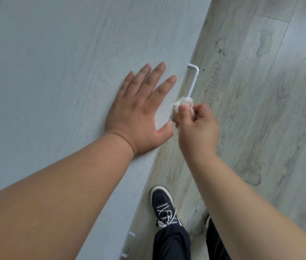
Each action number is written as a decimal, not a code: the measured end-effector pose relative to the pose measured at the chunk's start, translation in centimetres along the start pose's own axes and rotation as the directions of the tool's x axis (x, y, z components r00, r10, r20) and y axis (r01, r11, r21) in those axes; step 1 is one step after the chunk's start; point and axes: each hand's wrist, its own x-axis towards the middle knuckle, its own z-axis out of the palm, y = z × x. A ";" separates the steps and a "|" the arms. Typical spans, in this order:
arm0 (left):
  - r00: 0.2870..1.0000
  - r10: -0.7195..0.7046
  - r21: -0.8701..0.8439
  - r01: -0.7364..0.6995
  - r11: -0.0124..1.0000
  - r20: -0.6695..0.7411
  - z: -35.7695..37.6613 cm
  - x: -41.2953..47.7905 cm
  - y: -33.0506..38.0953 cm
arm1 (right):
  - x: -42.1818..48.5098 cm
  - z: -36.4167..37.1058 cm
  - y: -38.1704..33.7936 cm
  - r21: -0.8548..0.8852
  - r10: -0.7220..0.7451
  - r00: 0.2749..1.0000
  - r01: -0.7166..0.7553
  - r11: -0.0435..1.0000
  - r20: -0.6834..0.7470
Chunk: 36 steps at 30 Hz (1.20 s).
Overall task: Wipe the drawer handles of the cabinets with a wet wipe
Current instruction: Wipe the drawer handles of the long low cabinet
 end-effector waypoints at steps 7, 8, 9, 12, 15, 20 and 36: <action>1.000 0.003 -0.013 -0.003 1.000 -0.001 0.2 0.0 -0.1 | -0.1 0.0 -0.5 0.211 0.134 0.991 -0.135 0.968 0.017; 1.000 0.003 -0.010 -0.003 1.000 0.006 0.1 0.0 -0.1 | -0.3 0.1 -0.7 0.251 0.165 0.986 -0.165 0.954 0.022; 1.000 0.001 -0.006 0.000 1.000 0.011 0.1 0.0 -0.2 | -0.4 0.2 -0.9 0.299 0.191 0.981 -0.189 0.935 0.020; 1.000 -0.008 0.004 0.007 1.000 0.021 0.1 -0.1 -0.1 | 0.6 -0.2 -1.8 0.466 0.231 0.972 -0.188 0.865 -0.037; 0.999 -0.010 0.021 0.010 1.000 0.031 0.0 -0.1 0.0 | 2.2 -0.9 -2.1 0.378 0.157 0.987 -0.131 0.917 -0.039; 1.000 -0.002 0.014 0.002 1.000 0.013 0.2 -0.1 -0.1 | -0.3 -0.2 -1.6 0.266 0.160 0.986 -0.165 0.950 0.039; 0.996 -0.064 -0.007 0.065 0.998 0.066 -0.2 1.7 0.2 | 3.1 -2.3 -3.0 0.222 0.227 0.971 -0.239 0.945 0.080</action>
